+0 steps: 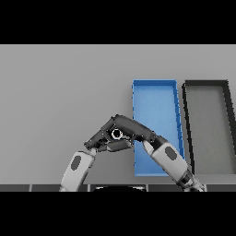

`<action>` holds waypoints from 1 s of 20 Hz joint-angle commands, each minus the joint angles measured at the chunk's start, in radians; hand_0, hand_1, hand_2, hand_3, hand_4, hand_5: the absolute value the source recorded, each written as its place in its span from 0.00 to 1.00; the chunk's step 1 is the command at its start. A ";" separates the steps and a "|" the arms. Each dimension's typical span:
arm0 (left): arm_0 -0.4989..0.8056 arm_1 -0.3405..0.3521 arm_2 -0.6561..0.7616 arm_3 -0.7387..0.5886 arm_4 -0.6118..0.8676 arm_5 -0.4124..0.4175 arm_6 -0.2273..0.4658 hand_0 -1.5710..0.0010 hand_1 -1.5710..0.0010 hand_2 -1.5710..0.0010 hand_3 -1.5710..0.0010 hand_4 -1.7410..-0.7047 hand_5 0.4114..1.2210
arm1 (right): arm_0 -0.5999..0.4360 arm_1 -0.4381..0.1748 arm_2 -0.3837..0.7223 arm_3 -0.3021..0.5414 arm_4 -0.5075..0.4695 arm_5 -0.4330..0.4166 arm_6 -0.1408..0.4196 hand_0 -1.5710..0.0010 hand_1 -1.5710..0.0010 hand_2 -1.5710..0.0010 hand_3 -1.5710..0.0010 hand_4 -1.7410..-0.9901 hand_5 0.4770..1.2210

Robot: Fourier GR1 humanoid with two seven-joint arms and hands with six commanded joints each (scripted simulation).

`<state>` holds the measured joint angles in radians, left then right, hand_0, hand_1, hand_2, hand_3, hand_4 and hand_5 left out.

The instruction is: Pick up the blue pipe and place it into the blue bin.

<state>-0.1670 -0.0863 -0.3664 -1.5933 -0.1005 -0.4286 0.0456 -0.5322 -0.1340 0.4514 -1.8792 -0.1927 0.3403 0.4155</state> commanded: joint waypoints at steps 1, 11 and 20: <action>-0.004 0.002 0.009 -0.011 -0.001 -0.011 0.006 0.00 0.00 0.00 0.09 0.02 1.00 | 0.000 -0.008 0.010 -0.001 0.011 -0.006 -0.022 0.06 0.06 0.06 0.11 0.06 0.80; 0.003 0.004 0.030 -0.021 -0.118 -0.052 -0.059 0.40 0.45 0.47 0.52 0.36 1.00 | 0.014 0.003 0.025 -0.024 0.070 -0.050 -0.050 0.01 0.01 0.01 0.01 0.01 0.98; 0.029 -0.040 0.061 -0.042 -0.148 -0.106 0.026 0.92 0.93 0.93 0.94 0.74 0.29 | 0.042 0.067 -0.001 -0.034 0.133 0.001 0.025 0.00 0.00 0.00 0.00 0.00 1.00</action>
<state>-0.1380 -0.1268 -0.3057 -1.6356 -0.2487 -0.5351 0.0718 -0.4904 -0.0665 0.4500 -1.9131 -0.0567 0.3442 0.4392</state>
